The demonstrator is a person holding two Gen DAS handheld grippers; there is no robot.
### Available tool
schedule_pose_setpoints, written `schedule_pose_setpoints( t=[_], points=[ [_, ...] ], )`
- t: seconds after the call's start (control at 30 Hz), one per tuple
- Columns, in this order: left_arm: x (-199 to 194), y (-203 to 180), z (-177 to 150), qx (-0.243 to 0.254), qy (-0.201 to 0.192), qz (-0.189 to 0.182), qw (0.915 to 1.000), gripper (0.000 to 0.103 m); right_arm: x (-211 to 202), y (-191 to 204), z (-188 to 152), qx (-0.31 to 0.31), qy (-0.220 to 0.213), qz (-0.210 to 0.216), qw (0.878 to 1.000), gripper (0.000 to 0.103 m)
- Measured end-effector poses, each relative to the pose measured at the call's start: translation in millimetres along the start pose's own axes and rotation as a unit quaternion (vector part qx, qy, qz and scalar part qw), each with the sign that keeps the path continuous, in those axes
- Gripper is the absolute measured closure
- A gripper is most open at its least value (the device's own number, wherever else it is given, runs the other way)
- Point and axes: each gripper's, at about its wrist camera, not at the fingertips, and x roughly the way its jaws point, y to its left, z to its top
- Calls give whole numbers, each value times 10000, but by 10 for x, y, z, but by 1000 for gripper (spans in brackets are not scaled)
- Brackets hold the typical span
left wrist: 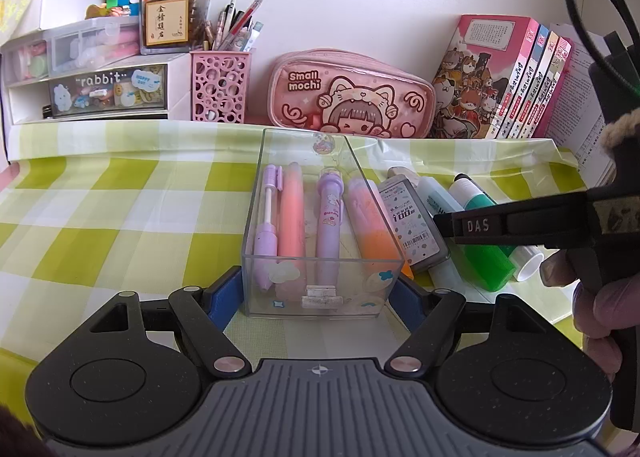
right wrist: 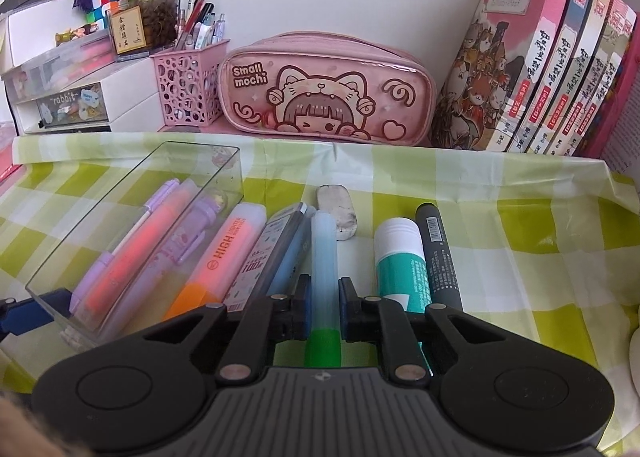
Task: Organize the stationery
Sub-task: 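Grasp the green-capped light blue highlighter with the right tool, then carry the green-capped highlighter into the clear box and release it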
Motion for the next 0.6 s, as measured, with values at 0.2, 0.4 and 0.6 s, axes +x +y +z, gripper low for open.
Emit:
schedule_pose_setpoints(
  t=[0.2,0.4,0.6],
  points=[
    [1,-1,0,3,2,1,10000,27,-18,-310,19,963,228,698,9926,67],
    [6,-21,-8,57,19,36,10000,28,-38,-481,13,1551,380,1139,9806,67],
    [12,-30,-12,70,23,41,10000,28,-135,-485,81,1835,338,1479,9712,67]
  ],
)
